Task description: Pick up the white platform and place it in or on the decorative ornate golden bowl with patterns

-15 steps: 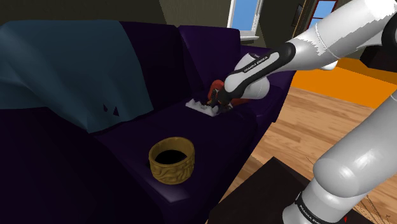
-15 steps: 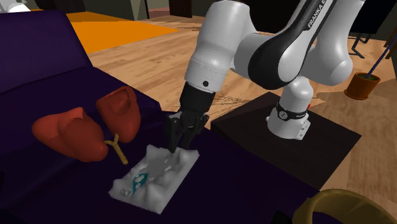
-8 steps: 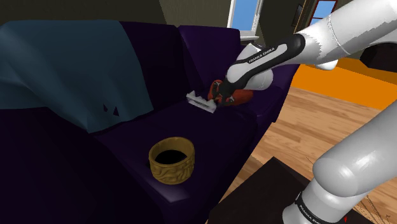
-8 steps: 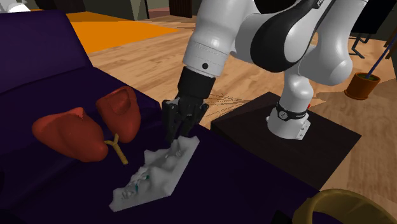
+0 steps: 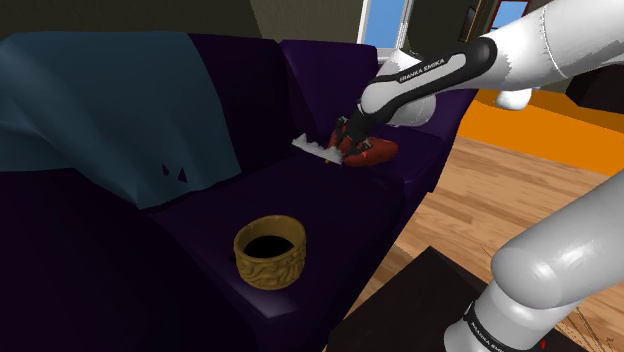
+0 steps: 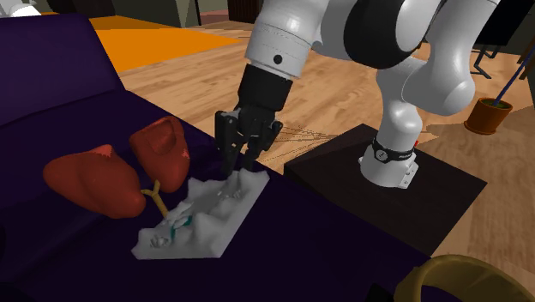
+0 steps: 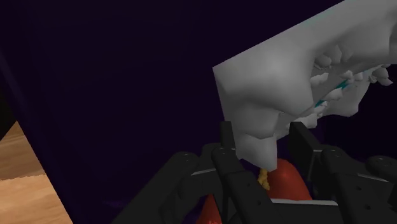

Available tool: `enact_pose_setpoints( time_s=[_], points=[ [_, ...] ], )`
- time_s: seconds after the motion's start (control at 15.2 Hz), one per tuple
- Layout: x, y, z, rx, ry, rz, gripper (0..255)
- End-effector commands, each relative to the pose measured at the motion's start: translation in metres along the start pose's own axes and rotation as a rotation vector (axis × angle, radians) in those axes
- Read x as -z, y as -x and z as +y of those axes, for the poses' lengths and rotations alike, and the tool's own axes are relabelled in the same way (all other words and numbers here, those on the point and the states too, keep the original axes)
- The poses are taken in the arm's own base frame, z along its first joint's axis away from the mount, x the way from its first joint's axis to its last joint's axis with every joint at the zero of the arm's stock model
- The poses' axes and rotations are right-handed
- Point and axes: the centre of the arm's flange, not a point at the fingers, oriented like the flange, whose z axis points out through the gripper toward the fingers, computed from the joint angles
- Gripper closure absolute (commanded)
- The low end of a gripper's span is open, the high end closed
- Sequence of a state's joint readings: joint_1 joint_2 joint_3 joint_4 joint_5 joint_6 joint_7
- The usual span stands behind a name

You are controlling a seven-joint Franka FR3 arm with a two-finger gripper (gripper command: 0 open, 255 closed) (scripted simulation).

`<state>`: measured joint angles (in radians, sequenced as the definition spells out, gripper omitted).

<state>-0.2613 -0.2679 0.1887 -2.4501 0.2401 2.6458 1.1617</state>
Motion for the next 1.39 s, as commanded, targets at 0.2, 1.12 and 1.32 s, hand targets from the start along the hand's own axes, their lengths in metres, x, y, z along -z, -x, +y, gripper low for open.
enact_pose_setpoints(
  time_s=[0.2, 1.12, 1.32],
  points=[
    [0.025, -0.001, -0.013, 0.0, 0.0, 0.0, 255],
    [0.072, 0.132, 0.025, 0.0, 0.0, 0.0, 255],
    [0.082, 0.169, 0.038, 0.0, 0.0, 0.0, 255]
  ],
)
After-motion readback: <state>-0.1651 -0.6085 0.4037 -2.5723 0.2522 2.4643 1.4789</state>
